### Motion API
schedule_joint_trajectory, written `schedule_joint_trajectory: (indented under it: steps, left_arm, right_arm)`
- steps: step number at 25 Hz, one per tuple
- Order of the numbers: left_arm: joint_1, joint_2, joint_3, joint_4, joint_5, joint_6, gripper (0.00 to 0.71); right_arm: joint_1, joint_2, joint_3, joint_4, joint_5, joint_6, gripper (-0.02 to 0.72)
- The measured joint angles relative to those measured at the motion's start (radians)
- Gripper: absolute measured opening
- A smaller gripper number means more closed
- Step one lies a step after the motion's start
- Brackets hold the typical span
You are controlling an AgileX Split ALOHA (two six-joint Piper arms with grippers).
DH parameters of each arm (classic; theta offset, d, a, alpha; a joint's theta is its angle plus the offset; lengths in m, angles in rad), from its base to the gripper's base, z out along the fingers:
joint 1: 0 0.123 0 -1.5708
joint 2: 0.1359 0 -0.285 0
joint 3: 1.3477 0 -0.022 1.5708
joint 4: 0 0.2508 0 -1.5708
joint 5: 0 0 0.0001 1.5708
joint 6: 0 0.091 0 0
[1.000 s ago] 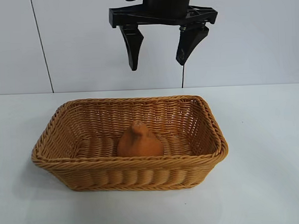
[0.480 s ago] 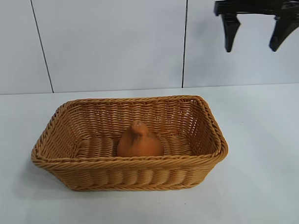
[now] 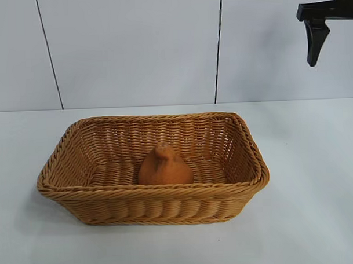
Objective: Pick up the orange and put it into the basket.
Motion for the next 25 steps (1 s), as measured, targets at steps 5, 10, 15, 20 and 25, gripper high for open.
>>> schedule_joint_trajectory:
  steps: [5,10,15,20,25]
  left_arm:
    - [0.0,0.0,0.0,0.0,0.0,0.0,0.549]
    - [0.0,0.0,0.0,0.0,0.0,0.0,0.549]
    - [0.0,0.0,0.0,0.0,0.0,0.0,0.549]
    - [0.0,0.0,0.0,0.0,0.0,0.0,0.549]
    - [0.0,0.0,0.0,0.0,0.0,0.0,0.549]
  right_arm:
    - [0.0,-0.195,0.32,0.003,0.002,-0.002,0.611]
    - [0.0,-0.462,0.643,0.022,0.003,-0.002,0.611]
    - [0.0,-0.755,0.944,0.026,-0.085,-0.023,0.611]
    - [0.0,-1.09,1.158,0.026,-0.182,-0.048,0.611]
    - [0.0,-1.391,1.181,0.03,-0.194,-0.053,0.611]
